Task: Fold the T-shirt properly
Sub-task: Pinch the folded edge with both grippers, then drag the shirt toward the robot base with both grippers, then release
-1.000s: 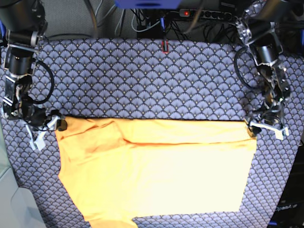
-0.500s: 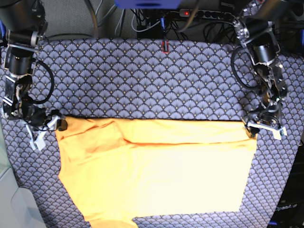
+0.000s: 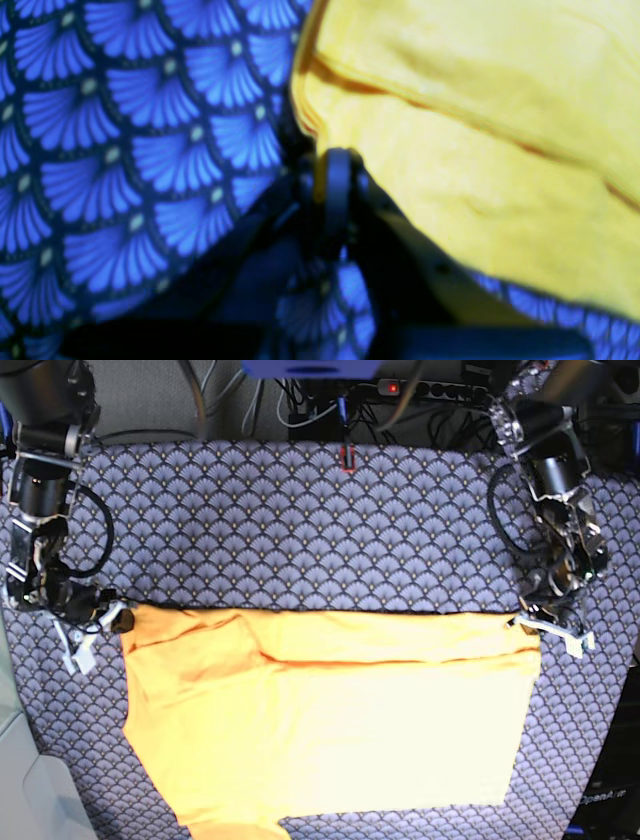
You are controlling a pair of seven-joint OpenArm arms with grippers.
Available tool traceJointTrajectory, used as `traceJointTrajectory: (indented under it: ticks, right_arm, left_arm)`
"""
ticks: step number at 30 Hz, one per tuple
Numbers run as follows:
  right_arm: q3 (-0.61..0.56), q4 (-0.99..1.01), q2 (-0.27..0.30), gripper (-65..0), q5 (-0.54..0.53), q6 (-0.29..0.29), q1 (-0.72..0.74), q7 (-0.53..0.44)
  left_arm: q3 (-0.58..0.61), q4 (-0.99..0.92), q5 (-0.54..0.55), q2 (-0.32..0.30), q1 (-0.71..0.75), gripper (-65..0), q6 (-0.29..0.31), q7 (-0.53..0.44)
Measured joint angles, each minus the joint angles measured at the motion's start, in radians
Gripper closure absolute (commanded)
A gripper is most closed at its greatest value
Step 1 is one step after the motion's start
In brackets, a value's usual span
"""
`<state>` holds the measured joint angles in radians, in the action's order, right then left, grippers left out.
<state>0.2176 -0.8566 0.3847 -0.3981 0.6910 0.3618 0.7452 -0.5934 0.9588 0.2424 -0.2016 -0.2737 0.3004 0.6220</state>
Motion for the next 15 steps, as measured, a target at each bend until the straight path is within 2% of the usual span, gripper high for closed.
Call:
traceJointTrajectory:
  ticks: [4,10,13,15]
  right_arm:
    - [0.000,-0.006,0.001,0.0,-0.020,-0.003,-0.025,-0.021]
    - [0.002,-0.021,0.005,0.0,-0.044,-0.003,-0.055,-0.031]
    - [0.001,-0.117,0.011,0.0,-0.041,-0.002,-0.119,-0.003]
    - [0.000,-0.222,0.012,0.0,-0.031,0.003,-0.177,0.052]
  left_arm:
    - [0.001,0.108,-0.016,0.001,0.035,0.0,0.002,0.132]
    - [0.004,0.225,-0.012,-0.020,0.079,0.0,0.002,0.181]
    - [0.004,0.253,-0.018,-0.021,0.084,0.0,0.003,0.227]
    - [0.006,0.255,-0.010,-0.042,0.089,0.0,0.006,0.251]
